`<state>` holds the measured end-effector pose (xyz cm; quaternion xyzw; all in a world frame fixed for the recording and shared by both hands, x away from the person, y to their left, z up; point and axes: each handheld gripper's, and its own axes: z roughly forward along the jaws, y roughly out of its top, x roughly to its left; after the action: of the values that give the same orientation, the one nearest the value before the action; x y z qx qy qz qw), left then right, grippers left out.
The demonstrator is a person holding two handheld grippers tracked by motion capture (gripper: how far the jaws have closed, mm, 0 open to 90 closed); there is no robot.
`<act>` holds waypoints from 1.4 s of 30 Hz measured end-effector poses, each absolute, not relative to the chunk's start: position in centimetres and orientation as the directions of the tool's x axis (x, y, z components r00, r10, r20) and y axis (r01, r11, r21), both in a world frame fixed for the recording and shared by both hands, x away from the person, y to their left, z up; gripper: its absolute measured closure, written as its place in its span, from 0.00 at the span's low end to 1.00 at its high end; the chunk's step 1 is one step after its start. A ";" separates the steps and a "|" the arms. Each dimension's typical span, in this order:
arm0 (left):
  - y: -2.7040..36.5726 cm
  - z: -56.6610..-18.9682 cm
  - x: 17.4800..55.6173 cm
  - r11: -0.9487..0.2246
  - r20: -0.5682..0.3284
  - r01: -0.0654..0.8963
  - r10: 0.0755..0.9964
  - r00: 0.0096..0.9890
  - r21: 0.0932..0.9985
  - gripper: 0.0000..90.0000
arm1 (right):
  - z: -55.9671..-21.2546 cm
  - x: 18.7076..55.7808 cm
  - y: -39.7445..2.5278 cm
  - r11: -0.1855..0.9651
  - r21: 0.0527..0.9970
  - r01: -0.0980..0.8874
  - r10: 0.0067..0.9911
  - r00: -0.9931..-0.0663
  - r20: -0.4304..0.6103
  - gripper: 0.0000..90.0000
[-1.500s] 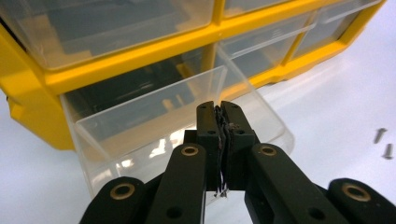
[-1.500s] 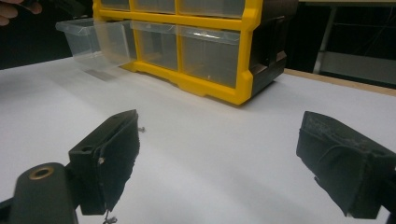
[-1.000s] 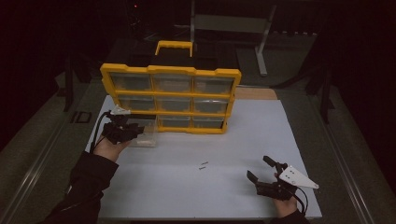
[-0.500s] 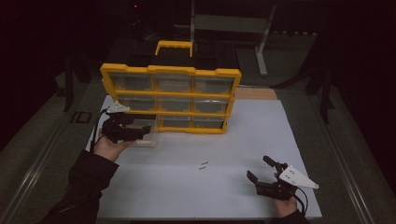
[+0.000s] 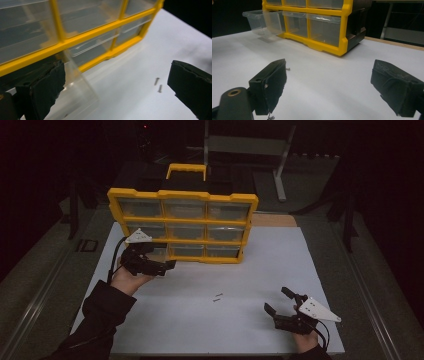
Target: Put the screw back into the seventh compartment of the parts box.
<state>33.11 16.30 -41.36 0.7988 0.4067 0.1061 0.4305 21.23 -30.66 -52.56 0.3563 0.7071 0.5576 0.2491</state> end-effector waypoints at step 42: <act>5.5 -45.4 32.3 -0.456 -0.184 0.399 0.446 0.876 0.796 0.07 | -52.5 21.2 -30.7 0.123 0.967 0.224 0.775 -0.630 0.047 0.15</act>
<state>32.32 5.49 -45.37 0.8528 0.2479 0.0256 0.4590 21.20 -30.68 -52.54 0.3530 0.7079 0.5602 0.2458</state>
